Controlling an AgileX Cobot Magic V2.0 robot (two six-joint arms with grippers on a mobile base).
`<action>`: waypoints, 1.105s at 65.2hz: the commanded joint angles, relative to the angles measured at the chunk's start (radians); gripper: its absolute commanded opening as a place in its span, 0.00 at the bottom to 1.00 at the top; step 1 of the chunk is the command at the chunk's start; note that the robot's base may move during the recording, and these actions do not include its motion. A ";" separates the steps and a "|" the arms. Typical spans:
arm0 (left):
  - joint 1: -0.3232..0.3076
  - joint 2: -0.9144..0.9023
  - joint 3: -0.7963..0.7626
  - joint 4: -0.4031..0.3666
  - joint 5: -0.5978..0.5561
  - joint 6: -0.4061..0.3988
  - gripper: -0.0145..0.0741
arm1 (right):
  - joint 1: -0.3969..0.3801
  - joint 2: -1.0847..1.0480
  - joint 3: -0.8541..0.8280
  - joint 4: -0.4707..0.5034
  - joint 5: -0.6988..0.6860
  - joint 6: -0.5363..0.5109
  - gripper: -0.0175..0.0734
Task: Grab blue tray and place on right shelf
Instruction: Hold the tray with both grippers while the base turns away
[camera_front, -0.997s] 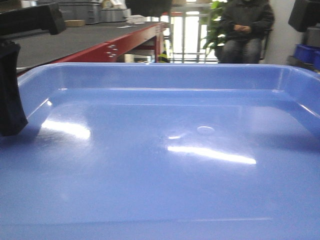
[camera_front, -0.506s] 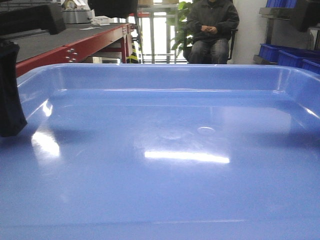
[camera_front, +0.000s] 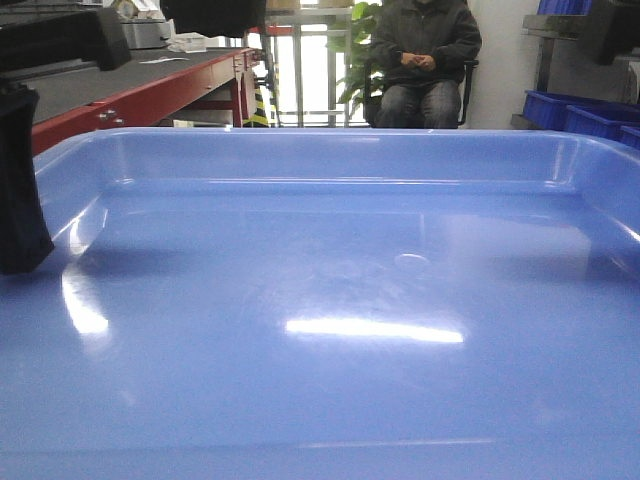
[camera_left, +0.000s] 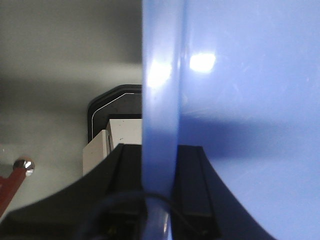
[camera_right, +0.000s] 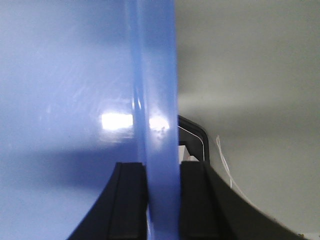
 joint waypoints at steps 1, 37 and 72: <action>-0.010 -0.025 -0.022 0.000 0.007 -0.004 0.11 | -0.001 -0.023 -0.029 -0.014 -0.042 0.012 0.41; -0.010 -0.025 -0.022 -0.001 0.007 -0.004 0.11 | -0.001 -0.023 -0.029 -0.014 -0.042 0.012 0.41; -0.010 -0.025 -0.022 -0.001 0.007 -0.004 0.11 | -0.001 -0.023 -0.029 -0.014 -0.042 0.012 0.41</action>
